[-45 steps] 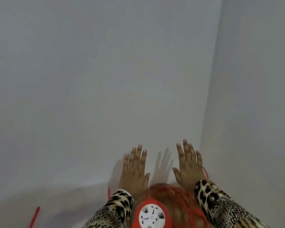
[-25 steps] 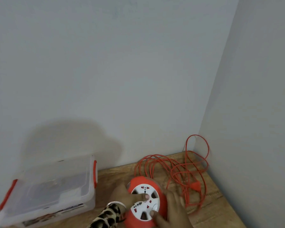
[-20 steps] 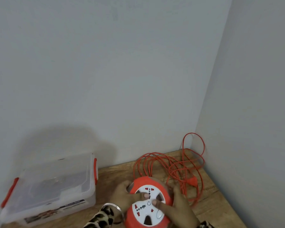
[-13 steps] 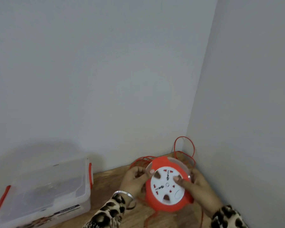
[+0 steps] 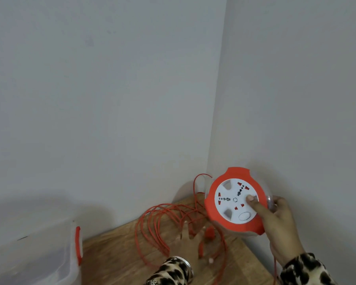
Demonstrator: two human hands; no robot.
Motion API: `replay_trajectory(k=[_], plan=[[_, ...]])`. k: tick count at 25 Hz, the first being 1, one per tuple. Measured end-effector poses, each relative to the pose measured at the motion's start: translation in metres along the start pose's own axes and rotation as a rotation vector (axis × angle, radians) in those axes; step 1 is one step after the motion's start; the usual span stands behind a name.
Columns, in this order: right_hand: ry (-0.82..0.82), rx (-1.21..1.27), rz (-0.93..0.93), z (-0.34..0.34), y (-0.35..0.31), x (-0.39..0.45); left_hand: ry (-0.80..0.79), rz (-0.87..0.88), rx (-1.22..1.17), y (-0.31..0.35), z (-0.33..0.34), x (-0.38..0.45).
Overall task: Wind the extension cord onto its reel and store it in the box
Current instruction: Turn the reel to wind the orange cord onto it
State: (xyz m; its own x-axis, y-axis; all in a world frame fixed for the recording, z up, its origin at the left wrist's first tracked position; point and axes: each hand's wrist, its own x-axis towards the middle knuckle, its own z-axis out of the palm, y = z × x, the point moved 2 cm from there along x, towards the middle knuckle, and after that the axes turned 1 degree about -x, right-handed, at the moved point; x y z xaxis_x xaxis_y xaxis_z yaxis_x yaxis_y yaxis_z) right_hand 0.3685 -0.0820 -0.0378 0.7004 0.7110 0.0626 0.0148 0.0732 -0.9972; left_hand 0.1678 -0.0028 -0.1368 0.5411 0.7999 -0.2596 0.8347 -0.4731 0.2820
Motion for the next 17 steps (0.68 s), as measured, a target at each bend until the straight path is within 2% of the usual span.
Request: replay_trajectory(k=[4,7,9,10,13,15,17], plan=[[-0.05,0.056,0.038,0.0,0.008,-0.004,-0.091,-0.093,0.05,-0.005,0.021,-0.01],[-0.126,0.036,0.078,0.009,0.014,-0.014,-0.1,-0.204,0.053,-0.009,0.026,-0.037],[-0.202,0.028,0.114,0.02,0.019,-0.022,-0.102,-0.3,-0.054,-0.019,0.024,-0.064],[-0.239,0.024,0.124,0.025,0.021,-0.026,-0.103,-0.293,-0.118,-0.025,0.024,-0.079],[-0.362,-0.014,0.151,0.047,0.026,-0.043,-0.286,-0.295,-0.258,-0.047,0.006,-0.128],[-0.454,-0.043,0.178,0.062,0.029,-0.054,-0.345,-0.247,-0.403,-0.068,-0.006,-0.161],[-0.553,-0.042,0.233,0.079,0.034,-0.067,-0.368,-0.209,-0.636,-0.095,-0.014,-0.196]])
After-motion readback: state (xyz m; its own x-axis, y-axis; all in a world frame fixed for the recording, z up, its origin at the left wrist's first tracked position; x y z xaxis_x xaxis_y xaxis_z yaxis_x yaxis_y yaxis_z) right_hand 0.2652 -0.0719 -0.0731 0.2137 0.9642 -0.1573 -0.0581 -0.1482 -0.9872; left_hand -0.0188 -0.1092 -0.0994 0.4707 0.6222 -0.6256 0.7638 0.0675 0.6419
